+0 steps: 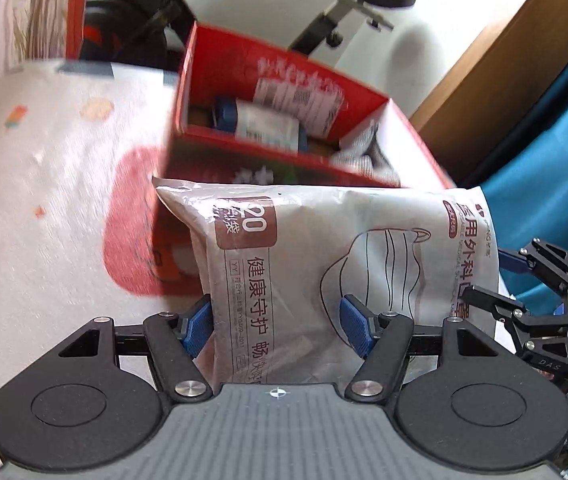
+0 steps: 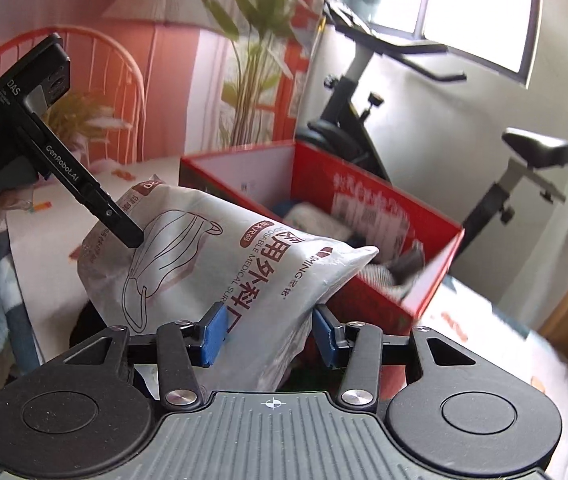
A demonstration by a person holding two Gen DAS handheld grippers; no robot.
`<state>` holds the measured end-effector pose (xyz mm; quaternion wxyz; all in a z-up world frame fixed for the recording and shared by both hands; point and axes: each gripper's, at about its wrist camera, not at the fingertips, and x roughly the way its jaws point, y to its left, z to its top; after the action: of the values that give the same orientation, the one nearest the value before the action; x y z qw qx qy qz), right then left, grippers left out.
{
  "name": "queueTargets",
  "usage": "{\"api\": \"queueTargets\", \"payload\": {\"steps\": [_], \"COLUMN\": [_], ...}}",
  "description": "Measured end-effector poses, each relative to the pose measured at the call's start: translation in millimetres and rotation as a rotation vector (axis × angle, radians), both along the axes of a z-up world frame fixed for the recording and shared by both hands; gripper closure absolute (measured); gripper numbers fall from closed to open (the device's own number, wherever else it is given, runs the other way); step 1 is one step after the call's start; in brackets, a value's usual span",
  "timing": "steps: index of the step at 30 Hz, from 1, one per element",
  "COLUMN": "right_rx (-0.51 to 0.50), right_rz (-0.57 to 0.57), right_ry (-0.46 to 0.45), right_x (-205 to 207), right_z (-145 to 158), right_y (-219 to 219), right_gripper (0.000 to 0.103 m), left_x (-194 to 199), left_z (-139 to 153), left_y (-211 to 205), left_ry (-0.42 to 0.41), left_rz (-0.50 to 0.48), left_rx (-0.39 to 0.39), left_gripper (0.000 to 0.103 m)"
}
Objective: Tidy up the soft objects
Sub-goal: 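Close both grippers on the white mask bag and lift it up, then lower the white mask bag into the red box with both grippers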
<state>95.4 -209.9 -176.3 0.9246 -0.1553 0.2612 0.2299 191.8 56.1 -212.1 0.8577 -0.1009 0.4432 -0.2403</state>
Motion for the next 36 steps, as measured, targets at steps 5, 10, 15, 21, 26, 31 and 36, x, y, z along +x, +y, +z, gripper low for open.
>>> {"api": "queueTargets", "payload": {"steps": [5, 10, 15, 21, 26, 31, 36], "right_rx": [-0.026, -0.056, -0.086, -0.127, -0.138, -0.111, -0.140], "right_rz": [0.024, 0.029, 0.020, -0.053, -0.136, -0.176, -0.154], "right_ry": [-0.073, -0.141, -0.209, -0.245, -0.198, -0.038, 0.054], "right_x": [7, 20, 40, 84, 126, 157, 167], "right_z": [24, 46, 64, 68, 48, 13, -3], "right_y": [7, 8, 5, -4, -15, -25, -23], "right_gripper": [0.061, 0.061, 0.061, 0.065, 0.066, 0.068, 0.068], "left_x": [3, 9, 29, 57, 94, 119, 120], "left_z": [27, 55, 80, 103, 89, 58, 42], "left_y": [2, 3, -11, -42, -64, -71, -68], "left_ry": [-0.084, -0.165, -0.255, -0.398, -0.340, -0.219, -0.171], "left_rz": [0.026, 0.035, 0.044, 0.055, 0.045, 0.018, -0.003], "left_rx": [-0.017, -0.030, -0.002, 0.104, 0.169, 0.208, 0.264], "left_gripper": [0.034, 0.034, 0.034, 0.038, 0.048, 0.052, 0.052]}}
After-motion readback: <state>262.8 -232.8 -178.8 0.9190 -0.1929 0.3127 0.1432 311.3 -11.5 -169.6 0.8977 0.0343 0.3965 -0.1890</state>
